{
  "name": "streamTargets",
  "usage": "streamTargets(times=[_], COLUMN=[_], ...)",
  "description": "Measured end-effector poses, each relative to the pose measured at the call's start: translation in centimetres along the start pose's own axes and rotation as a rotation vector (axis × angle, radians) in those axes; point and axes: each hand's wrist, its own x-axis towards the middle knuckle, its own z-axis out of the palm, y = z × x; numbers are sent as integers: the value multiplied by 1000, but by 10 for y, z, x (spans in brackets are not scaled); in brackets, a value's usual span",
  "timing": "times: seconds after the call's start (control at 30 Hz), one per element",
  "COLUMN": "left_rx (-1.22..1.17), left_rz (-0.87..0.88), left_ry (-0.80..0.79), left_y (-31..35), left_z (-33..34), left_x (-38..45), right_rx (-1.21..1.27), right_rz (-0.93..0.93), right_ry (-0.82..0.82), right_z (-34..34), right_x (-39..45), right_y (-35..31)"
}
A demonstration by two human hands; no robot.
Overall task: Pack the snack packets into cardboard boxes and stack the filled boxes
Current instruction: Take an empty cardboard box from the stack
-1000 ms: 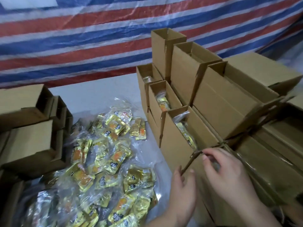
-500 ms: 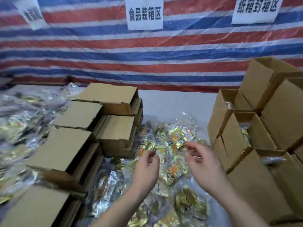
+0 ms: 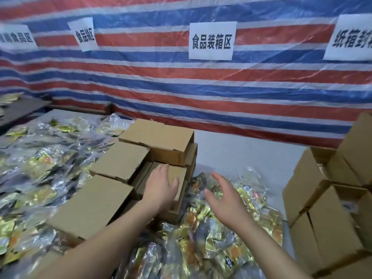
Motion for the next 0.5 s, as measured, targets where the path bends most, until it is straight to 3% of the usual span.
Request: streamTargets(times=[0.17, 0.5], left_rx=[267, 400], left_rz=[30, 18], left_ry=[29, -115], left_y=[15, 20], left_z=[12, 85], left_x=[90, 183], right_rx=[-35, -154], right_rz=[1, 55], right_ry=[2, 51], right_z=[-9, -32], right_x=[75, 134], right_y=[-20, -5])
